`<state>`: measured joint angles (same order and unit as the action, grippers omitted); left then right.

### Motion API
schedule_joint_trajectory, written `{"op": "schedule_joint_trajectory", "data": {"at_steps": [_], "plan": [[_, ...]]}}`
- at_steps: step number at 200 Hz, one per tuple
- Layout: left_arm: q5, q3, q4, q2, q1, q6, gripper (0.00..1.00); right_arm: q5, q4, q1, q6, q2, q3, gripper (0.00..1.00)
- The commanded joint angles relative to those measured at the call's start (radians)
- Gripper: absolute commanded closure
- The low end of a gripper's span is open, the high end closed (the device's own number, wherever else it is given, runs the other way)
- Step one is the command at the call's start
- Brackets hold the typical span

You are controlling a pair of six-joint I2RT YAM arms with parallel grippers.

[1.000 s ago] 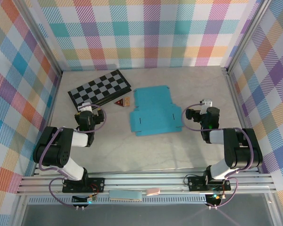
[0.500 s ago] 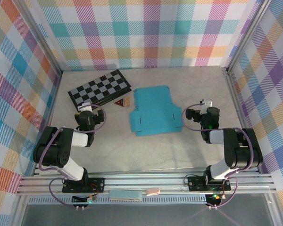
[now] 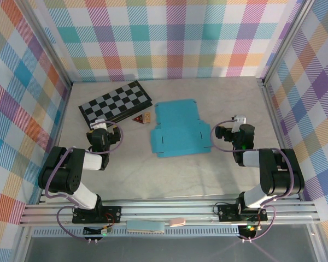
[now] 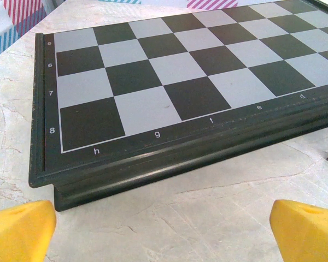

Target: Fold the paper box

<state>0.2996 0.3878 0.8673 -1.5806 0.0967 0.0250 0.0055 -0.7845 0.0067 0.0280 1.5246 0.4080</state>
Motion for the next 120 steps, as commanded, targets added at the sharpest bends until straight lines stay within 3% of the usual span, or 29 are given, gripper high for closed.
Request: {"op": "schedule_joint_trajectory", "data": {"at_steps": [1, 22, 53, 71, 91, 97, 105, 112, 120], "plan": [[0.009, 0.003, 0.030, 0.003, 0.004, -0.013, 0.00, -0.022, -0.009, -0.001, -0.016, 0.006, 0.018, 0.01], [-0.005, -0.010, 0.039, 0.035, 0.018, -0.046, 0.00, -0.018, -0.019, -0.001, -0.016, 0.001, 0.012, 0.01], [0.293, 0.047, -0.148, 0.251, 0.234, -0.185, 0.00, 0.166, 0.212, 0.009, 0.043, -0.225, 0.044, 0.01], [0.361, 0.117, -0.244, 0.360, 0.321, -0.176, 0.00, 0.234, 0.228, 0.032, 0.045, -0.366, 0.066, 0.01], [0.463, 0.278, -0.359, 0.410, 0.407, -0.163, 0.00, 0.278, 0.430, 0.056, 0.040, -0.471, 0.239, 0.01], [0.485, 0.354, -0.437, 0.411, 0.419, -0.115, 0.00, 0.299, 0.516, 0.059, 0.062, -0.486, 0.309, 0.01], [0.490, 0.498, -0.689, 0.399, 0.420, 0.014, 0.00, 0.352, 0.655, 0.060, 0.137, -0.488, 0.433, 0.01], [0.511, 0.654, -0.993, 0.369, 0.415, 0.240, 0.00, 0.426, 0.811, 0.057, 0.270, -0.471, 0.546, 0.01], [0.557, 0.828, -1.384, 0.319, 0.407, 0.616, 0.00, 0.491, 1.059, 0.049, 0.505, -0.432, 0.688, 0.01]]}}
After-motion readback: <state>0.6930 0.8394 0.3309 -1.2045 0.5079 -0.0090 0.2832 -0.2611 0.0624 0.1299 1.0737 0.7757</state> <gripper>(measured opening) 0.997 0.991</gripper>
